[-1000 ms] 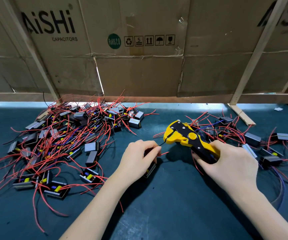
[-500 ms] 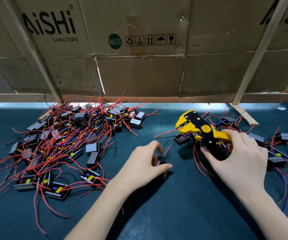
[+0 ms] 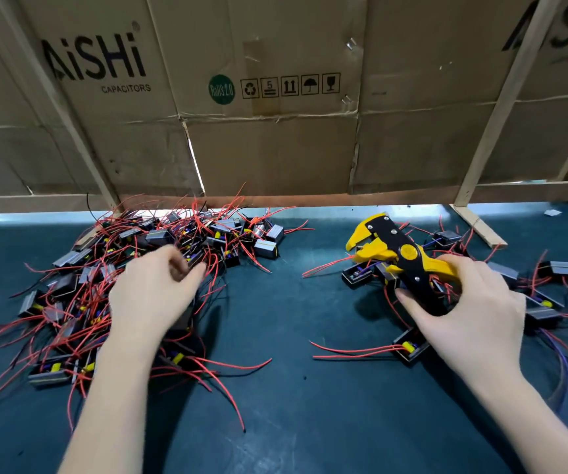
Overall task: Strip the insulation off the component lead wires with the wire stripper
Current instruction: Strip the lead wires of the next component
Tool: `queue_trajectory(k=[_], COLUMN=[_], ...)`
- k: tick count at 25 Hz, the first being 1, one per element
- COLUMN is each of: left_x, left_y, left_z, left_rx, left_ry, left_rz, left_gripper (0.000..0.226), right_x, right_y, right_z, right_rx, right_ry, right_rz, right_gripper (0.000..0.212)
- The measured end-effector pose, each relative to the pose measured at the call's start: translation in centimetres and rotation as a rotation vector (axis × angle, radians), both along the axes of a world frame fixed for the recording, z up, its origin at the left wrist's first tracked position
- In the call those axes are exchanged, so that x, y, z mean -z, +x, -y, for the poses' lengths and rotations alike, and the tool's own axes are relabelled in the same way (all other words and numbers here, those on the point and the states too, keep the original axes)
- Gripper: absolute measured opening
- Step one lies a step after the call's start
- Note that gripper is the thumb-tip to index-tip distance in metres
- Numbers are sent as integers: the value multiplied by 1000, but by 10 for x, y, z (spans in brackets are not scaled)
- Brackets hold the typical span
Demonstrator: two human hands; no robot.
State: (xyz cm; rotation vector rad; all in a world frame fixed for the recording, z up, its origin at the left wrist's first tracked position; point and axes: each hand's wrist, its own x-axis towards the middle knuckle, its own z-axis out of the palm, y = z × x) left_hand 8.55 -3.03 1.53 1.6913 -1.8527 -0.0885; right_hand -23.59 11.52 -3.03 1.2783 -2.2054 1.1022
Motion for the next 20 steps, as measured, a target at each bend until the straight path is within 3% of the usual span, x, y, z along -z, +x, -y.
queue_trajectory(k=[3, 12, 15, 20], left_x=[7, 12, 5, -7], left_y=[16, 8, 6, 5], left_z=[7, 5, 2, 0], left_rx=[81, 78, 14, -95], left_ry=[284, 325, 163, -283], left_rz=[104, 139, -13, -507], left_gripper=[27, 32, 26, 39], right_x=[0, -1, -1, -1], right_y=[0, 3, 4, 3], right_z=[0, -1, -1, -1], right_rx=[-5, -32, -41, -43], right_ry=[9, 14, 14, 26], right_rz=[-8, 40, 45, 50], right_gripper=[57, 54, 54, 53])
